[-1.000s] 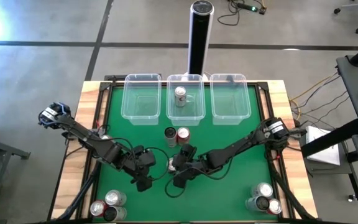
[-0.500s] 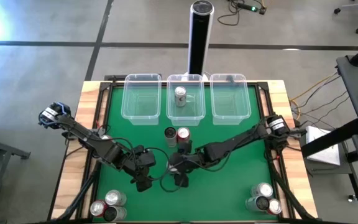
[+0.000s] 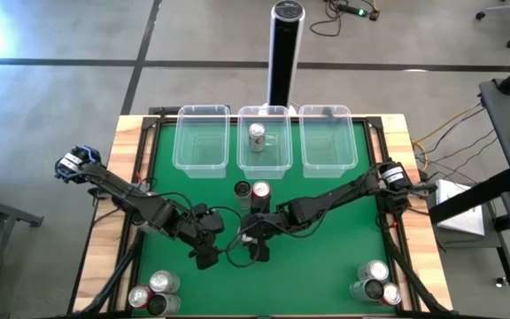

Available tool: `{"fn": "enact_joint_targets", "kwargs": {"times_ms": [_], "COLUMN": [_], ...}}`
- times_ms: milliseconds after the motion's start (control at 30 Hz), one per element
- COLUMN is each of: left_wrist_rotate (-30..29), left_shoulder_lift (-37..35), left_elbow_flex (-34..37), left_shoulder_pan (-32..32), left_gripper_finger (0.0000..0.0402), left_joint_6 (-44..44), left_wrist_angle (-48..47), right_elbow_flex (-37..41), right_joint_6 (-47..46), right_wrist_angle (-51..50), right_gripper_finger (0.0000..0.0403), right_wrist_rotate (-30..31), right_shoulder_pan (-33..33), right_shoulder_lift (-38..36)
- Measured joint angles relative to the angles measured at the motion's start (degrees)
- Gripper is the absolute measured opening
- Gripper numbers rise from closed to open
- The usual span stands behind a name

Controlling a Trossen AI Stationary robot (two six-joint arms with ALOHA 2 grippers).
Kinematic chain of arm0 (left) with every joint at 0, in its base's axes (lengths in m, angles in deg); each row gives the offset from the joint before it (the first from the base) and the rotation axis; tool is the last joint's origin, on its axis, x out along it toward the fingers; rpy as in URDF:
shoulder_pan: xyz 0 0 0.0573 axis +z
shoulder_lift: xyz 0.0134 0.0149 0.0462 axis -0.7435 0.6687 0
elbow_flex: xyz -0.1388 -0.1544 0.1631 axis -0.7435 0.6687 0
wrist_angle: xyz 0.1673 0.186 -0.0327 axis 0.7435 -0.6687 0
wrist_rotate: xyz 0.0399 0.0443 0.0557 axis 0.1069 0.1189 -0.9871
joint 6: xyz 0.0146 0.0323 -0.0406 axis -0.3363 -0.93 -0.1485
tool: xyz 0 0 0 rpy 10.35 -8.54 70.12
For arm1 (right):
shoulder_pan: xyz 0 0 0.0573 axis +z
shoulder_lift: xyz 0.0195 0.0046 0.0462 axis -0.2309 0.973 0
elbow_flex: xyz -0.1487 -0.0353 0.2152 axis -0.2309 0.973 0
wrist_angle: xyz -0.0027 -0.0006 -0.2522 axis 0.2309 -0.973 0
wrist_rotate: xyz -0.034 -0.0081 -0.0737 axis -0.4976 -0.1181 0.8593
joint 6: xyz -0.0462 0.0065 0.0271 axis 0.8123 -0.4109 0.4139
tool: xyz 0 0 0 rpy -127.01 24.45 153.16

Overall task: Sort soda cans
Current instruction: Put the top left silver soda can into the top middle transparent bin

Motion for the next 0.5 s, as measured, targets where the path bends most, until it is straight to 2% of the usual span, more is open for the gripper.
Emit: {"fn": "enact_joint_targets", "kwargs": {"times_ms": [133,267,400,500], "left_wrist_rotate": [0.02,-0.38,-2.86,-5.72], "left_shoulder_lift": [-0.65,-2.2,-6.22,-9.91], "left_elbow_flex": [-0.02,-0.01,-0.02,-0.02], "left_shoulder_pan": [0.45,0.95,0.89,0.86], "left_gripper_finger": [0.0366,0.0366,0.0366,0.0366], "left_joint_6": [-0.18,-0.11,1.61,2.35], "left_wrist_angle": [-0.53,-1.03,-1.97,-1.99], "right_elbow_flex": [0.0,-2.47,-9.86,-16.64], "right_joint_6": [-0.52,-0.84,-0.17,2.3], "right_wrist_angle": [0.07,-3.42,-11.2,-17.68], "right_gripper_finger": [0.0293,0.0293,0.0293,0.0293], "right_wrist_rotate": [-0.1,-3.13,-7.37,-7.59], "right_shoulder_pan": [0.0,-0.07,-0.05,-0.4], "right_shoulder_lift": [-0.02,-0.54,-2.97,-4.71]}}
